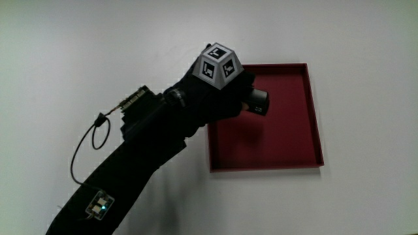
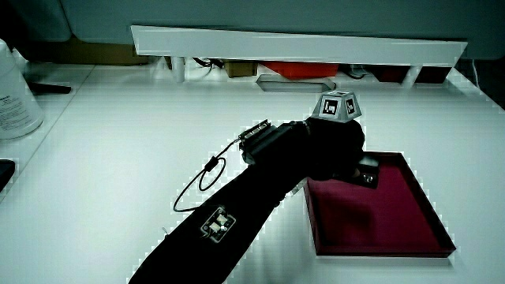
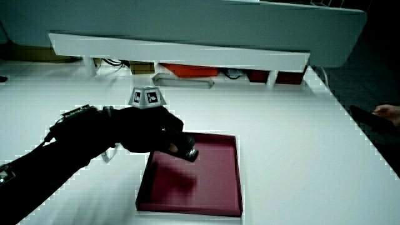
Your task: Pick stapper from plate
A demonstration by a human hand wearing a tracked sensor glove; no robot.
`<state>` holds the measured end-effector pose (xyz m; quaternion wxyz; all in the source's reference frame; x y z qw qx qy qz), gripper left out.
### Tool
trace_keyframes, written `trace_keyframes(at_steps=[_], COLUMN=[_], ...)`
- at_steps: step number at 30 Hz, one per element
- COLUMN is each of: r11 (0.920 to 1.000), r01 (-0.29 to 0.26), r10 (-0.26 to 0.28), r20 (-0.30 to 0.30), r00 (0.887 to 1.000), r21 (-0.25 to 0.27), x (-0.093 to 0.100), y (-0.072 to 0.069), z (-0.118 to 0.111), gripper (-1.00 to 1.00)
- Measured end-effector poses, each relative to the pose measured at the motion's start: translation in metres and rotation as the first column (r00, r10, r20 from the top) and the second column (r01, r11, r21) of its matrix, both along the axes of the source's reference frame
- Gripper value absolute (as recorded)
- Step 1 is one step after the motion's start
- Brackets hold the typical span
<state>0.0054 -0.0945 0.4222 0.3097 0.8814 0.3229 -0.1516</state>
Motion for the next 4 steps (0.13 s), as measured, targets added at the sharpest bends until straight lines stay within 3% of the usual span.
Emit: trace_keyframes(at_steps=[2, 4], r11=[0.9991, 0.9989], r01=[-0.016, 0.011], r10=[0.017, -0.009], r20=[-0.033, -0.048], r00=[0.999, 0.999], r21=[0.039, 0.045], x=[-0.007, -0.016], y=[-0.003, -0.005], z=[-0.003, -0.013], gripper=[1.00, 1.00])
